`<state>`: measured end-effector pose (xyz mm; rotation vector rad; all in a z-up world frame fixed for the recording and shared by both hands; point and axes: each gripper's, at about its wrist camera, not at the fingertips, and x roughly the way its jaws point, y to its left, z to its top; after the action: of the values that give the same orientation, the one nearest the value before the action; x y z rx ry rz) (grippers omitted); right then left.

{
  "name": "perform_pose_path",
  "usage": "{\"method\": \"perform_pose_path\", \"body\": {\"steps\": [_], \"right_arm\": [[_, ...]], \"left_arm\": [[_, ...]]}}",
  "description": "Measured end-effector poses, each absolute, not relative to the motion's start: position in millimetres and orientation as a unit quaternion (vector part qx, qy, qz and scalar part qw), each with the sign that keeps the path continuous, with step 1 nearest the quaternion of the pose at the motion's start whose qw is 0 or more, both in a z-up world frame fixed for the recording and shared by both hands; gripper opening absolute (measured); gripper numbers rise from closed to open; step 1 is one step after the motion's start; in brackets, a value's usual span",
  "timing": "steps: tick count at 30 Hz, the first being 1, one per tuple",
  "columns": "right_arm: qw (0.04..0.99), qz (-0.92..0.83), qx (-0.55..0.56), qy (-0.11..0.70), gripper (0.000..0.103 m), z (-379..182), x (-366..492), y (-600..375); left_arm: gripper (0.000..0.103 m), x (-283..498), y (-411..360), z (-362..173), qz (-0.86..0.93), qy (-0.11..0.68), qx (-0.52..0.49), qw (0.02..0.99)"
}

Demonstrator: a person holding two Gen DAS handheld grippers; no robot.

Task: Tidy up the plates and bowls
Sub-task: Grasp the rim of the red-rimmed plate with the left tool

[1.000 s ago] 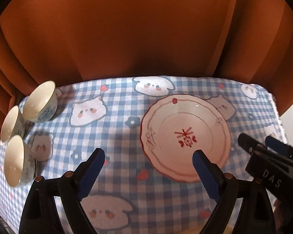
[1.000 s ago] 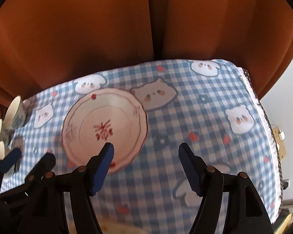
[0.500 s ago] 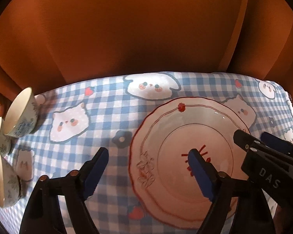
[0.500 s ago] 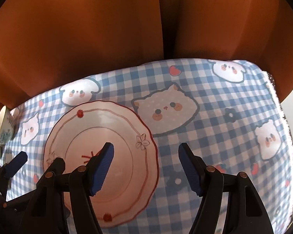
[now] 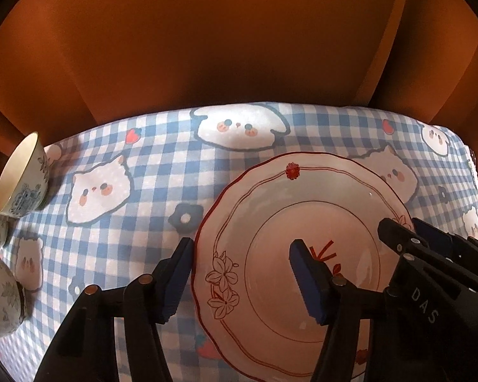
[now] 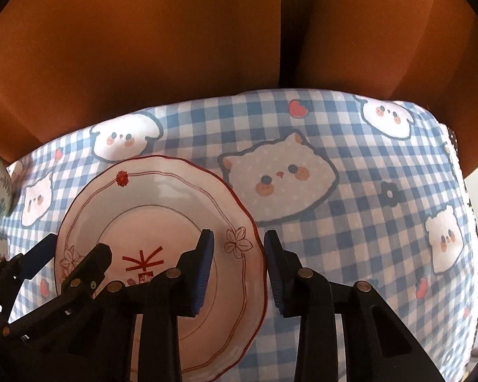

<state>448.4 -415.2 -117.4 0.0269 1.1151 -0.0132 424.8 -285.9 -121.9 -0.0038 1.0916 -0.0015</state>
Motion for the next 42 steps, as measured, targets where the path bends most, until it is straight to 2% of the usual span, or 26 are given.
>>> {"method": "perform_pose_path", "body": {"steps": [12, 18, 23, 29, 42], "right_arm": [[0.842, -0.003, 0.012, 0.54, 0.039, -113.8, 402.5, -416.8], [0.841, 0.002, 0.011, 0.541, 0.039, -117.4, 408.5, -418.2], [0.836, 0.013, 0.026, 0.548, 0.044, -125.8, 414.7, -419.4], [0.835, 0.011, -0.002, 0.55, 0.046, -125.7, 417.5, -412.1], [0.855, 0.004, -0.017, 0.518, 0.046, -75.7, 390.8, -403.7]], "left_arm": [[0.064, 386.4, -284.6, -119.1, -0.014, 0.523, 0.029, 0.851], [0.064, 394.4, -280.9, -131.2, -0.006, 0.543, 0.007, 0.84], [0.065, 394.3, -283.9, -134.4, 0.001, 0.537, 0.013, 0.843], [0.065, 394.7, -284.7, -132.9, 0.0, 0.544, 0.014, 0.839], [0.065, 362.0, -279.8, -83.8, -0.004, 0.511, 0.01, 0.86]]}}
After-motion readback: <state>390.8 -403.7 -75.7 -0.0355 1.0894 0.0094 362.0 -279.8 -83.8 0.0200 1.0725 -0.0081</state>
